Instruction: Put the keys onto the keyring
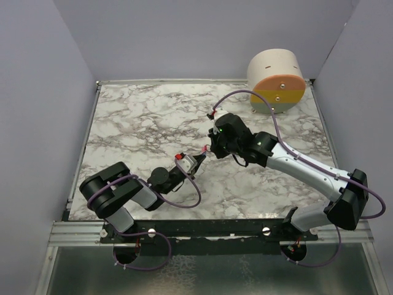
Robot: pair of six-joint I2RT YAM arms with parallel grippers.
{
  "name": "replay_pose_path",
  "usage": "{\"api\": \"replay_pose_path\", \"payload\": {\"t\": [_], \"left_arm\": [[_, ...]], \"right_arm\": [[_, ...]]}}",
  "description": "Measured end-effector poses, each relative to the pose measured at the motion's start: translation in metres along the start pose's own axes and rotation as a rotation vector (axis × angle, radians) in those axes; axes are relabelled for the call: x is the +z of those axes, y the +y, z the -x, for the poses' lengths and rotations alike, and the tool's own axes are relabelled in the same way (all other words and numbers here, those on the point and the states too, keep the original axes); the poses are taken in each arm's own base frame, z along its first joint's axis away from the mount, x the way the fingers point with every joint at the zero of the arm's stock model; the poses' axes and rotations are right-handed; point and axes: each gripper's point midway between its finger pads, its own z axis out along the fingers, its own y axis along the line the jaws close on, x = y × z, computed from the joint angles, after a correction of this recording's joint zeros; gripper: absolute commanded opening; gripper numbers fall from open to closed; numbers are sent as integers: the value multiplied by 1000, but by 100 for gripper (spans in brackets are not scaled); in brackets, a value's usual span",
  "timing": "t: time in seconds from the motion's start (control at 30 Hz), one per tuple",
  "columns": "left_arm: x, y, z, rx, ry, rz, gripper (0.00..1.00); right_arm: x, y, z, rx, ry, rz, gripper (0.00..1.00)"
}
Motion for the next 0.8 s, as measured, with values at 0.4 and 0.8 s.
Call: {"api": "replay_pose_path", "payload": {"t": [0.4, 0.8], "left_arm": [[0, 0, 0, 2, 0, 1, 0], [1, 0, -2, 1, 6, -1, 0]], "right_arm": [[5, 0, -2, -2, 8, -2, 1], [10, 2, -1, -2, 7, -1, 1]]}}
